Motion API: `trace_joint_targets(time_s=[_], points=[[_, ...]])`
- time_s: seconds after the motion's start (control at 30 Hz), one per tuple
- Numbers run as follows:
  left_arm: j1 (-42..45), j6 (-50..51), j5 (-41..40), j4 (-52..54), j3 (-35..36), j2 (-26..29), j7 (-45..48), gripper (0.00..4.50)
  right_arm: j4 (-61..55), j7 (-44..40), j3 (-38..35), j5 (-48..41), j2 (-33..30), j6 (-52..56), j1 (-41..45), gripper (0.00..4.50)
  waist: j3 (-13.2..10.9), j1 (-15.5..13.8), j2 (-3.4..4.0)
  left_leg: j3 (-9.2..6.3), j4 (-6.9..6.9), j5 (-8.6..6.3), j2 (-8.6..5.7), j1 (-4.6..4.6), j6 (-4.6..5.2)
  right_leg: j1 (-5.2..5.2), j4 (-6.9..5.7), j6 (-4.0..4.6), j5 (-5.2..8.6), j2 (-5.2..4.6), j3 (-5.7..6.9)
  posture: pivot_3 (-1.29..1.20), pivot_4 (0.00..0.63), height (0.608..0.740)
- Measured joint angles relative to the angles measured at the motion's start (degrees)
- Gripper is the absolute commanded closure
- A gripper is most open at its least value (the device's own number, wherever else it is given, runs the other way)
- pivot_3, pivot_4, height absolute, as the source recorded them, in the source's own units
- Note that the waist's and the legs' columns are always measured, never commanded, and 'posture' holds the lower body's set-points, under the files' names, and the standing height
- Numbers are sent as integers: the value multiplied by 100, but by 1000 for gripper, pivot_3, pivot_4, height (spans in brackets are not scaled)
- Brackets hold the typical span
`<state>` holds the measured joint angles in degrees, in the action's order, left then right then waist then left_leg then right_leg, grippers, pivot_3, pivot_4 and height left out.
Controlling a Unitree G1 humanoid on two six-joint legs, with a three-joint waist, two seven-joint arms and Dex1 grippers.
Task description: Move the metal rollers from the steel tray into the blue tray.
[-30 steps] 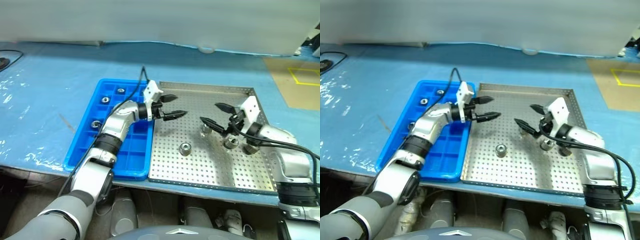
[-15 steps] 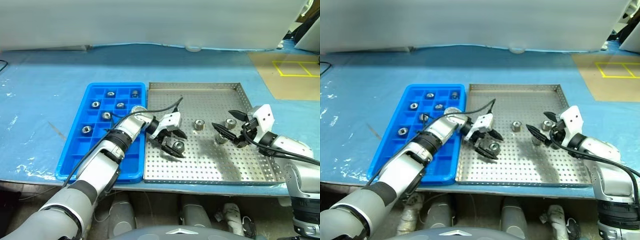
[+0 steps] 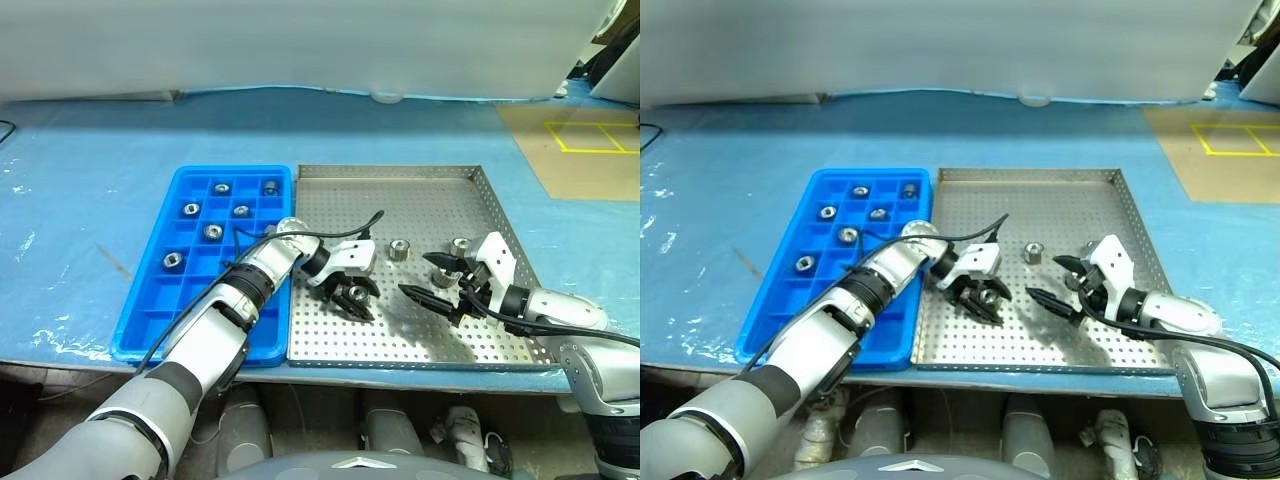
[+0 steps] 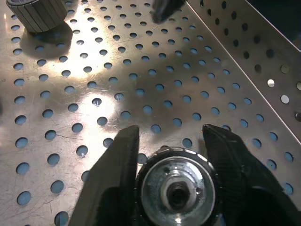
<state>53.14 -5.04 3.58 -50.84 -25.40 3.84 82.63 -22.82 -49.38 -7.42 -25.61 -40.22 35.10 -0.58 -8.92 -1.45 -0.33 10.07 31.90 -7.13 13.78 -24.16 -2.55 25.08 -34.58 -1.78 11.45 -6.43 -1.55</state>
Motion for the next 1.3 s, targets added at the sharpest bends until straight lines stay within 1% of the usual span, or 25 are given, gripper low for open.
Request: trace_joint_targets(time_s=[0.07,0.13,0.2,0.27,0.37,0.43,0.53,0.63,0.73,0.8,0.87,1.03,1.13,1.3], points=[[-67,5,-58,31,180,2,-255,2793,-45,-104,116,-75,-54,90,20,0,0,-2,-1,0,-4,0,1,0,0,1,2,0,0,0,1,-256,150,740],[-247,110,-321,273,533,-9,-495,2793,-32,-207,251,-137,-56,131,145,0,-1,3,-1,2,-5,0,0,-1,0,4,2,0,0,0,0,-233,150,740],[-386,373,-616,603,869,-41,-705,2793,3,-270,363,-166,-48,125,406,0,-1,-14,-2,2,-6,0,0,-1,0,3,1,1,0,0,1,-187,150,740],[-530,676,-884,1049,1200,-47,-1060,2793,158,-318,397,-278,91,126,825,0,-2,-22,-4,2,-5,0,0,0,-1,4,-1,1,0,0,0,-127,150,740],[-809,1007,-1121,1743,1695,-111,-2000,2793,467,-490,525,-472,337,117,1627,0,-2,-42,-3,2,-6,1,2,3,-2,6,-8,1,0,1,2,-67,150,740],[-1021,1153,-1176,2152,1952,-173,-2620,2793,720,-627,664,-475,425,22,2009,0,-2,-114,-3,1,-11,2,4,2,-3,4,-5,2,0,1,6,23,150,740],[-1658,1304,-1315,2986,2335,-202,-3523,2793,1341,-1033,1119,-370,593,-163,2538,0,-8,-179,-14,0,-28,2,4,-4,-3,7,7,2,1,2,12,104,150,740],[-2150,1455,-1386,3859,2387,-161,-3976,2793,1996,-1341,1538,-204,855,-357,2935,0,-9,-314,-14,-2,-41,5,7,-25,-7,26,9,4,2,2,24,198,150,740],[-2665,1677,-1535,4735,2511,-135,-4405,2793,2552,-1682,1758,-100,1167,-617,3414,0,-10,-441,-15,-5,-44,6,9,-34,-8,28,8,8,4,1,35,287,150,740],[-3038,1774,-1597,5252,2626,-21,-4694,2793,2885,-1891,1848,-19,1354,-827,3716,0,-10,-539,-16,-10,-45,7,15,-36,-10,27,7,10,6,2,45,327,150,740],[-3367,1827,-1608,5653,2778,106,-4943,2793,3177,-2093,1987,89,1501,-998,3874,0,-10,-638,-16,-14,-46,9,17,-37,-13,26,6,12,7,2,51,390,150,740],[-4285,2049,-1692,6583,3182,342,-5542,2793,4043,-2612,2234,342,1804,-1387,4290,0,-10,-867,-16,-27,-44,10,17,-50,-16,27,7,12,8,1,63,451,150,740],[-4736,2198,-1761,7056,3247,380,-5816,2793,4333,-2848,2238,444,1927,-1576,4505,0,-11,-1029,-17,-42,-44,11,18,-57,-18,25,7,12,8,1,74,502,150,740],[-5617,2369,-1769,7997,3248,430,-6232,2793,4714,-3102,2355,606,2157,-1794,4604,0,-11,-1192,-17,-73,-43,14,22,-80,-24,26,14,15,11,4,107,570,150,740]])
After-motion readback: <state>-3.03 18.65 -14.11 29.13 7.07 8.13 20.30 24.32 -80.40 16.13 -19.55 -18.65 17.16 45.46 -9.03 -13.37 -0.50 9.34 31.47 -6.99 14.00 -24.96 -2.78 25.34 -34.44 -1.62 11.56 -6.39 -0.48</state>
